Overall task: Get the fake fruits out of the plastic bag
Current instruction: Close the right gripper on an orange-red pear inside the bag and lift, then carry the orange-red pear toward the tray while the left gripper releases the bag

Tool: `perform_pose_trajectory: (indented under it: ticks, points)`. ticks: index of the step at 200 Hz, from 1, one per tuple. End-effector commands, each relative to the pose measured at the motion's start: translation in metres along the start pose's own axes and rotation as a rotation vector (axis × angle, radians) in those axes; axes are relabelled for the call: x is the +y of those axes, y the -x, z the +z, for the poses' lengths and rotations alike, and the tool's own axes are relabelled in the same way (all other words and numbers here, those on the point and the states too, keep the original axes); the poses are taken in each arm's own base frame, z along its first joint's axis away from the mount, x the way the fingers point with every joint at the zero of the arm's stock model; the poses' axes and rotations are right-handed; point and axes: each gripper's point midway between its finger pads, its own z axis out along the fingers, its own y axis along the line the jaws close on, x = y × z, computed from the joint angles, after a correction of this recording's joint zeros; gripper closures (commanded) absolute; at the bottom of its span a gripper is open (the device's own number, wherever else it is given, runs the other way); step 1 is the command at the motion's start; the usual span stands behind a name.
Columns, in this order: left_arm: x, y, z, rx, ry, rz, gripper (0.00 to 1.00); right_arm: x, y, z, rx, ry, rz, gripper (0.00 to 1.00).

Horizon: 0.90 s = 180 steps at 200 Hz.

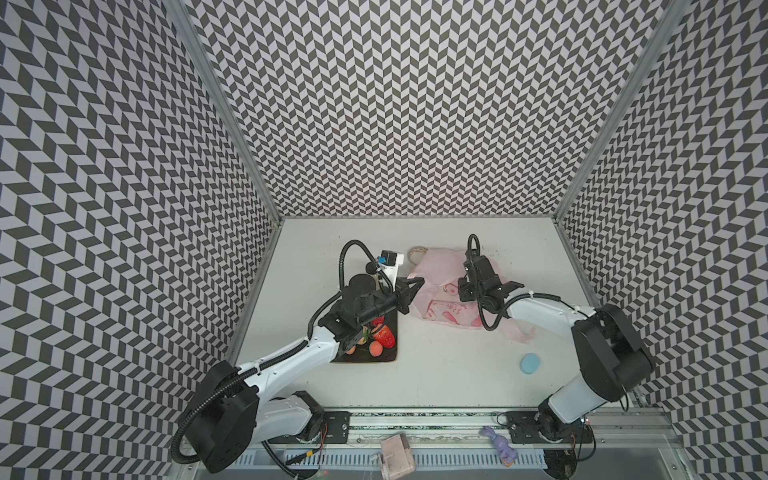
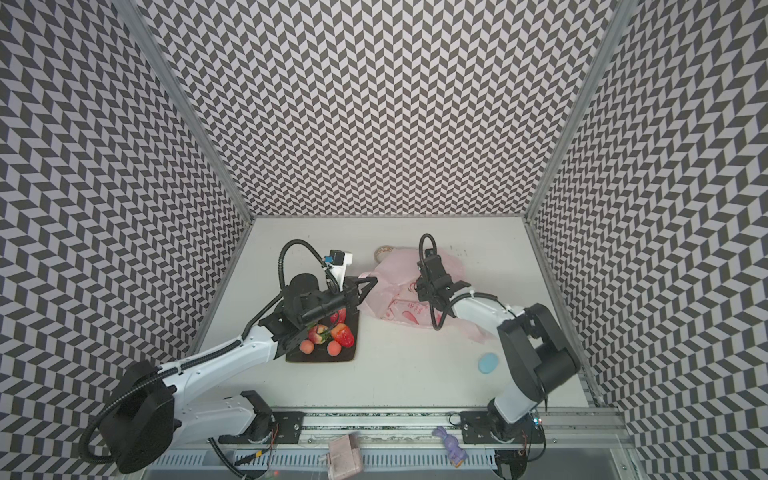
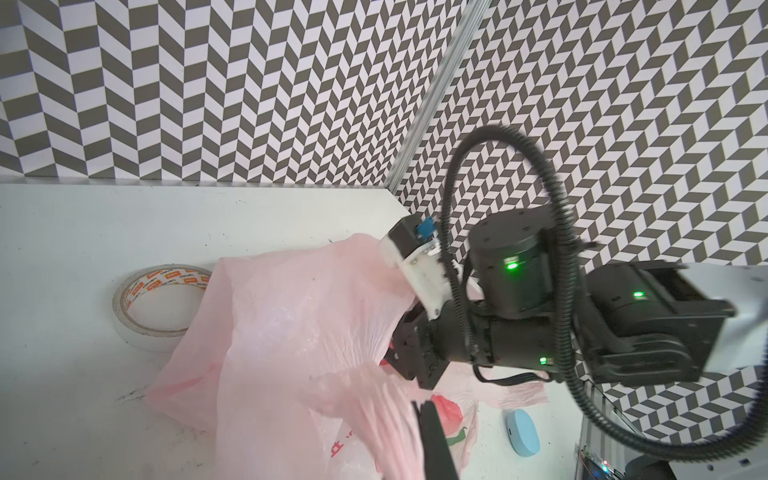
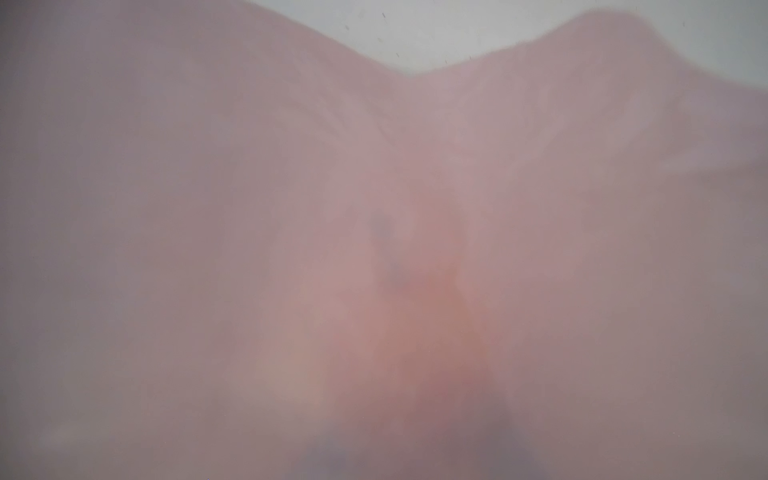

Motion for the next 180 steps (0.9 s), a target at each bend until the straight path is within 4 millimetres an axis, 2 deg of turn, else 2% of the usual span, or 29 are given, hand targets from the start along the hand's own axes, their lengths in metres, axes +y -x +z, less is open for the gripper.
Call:
perform_pose_trajectory:
  ticks: [1,24,61,115,152,180]
  points:
    - [-0.007,0.002,0.004,-0.007,-0.027,0.001,1.0,0.018,0.02,-0.022,-0.08,0.132,0.004,0.69]
    - [-0.008,0.002,0.008,-0.003,-0.031,0.002,1.0,0.026,0.015,-0.038,-0.065,0.198,-0.005,0.69]
    - [-0.009,0.002,0.015,-0.001,-0.04,0.001,1.0,0.034,-0.008,-0.063,0.0,0.299,-0.012,0.7]
    - [-0.013,-0.004,0.027,0.013,-0.062,-0.002,1.0,0.026,-0.042,-0.098,0.062,0.344,0.124,0.7]
    - [-0.019,-0.01,0.034,0.03,-0.082,0.0,1.0,0.02,-0.044,-0.127,0.018,0.371,0.207,0.7]
    - [-0.029,-0.021,0.041,0.059,-0.119,0.003,1.0,0.009,-0.032,-0.148,-0.064,0.351,0.236,0.7]
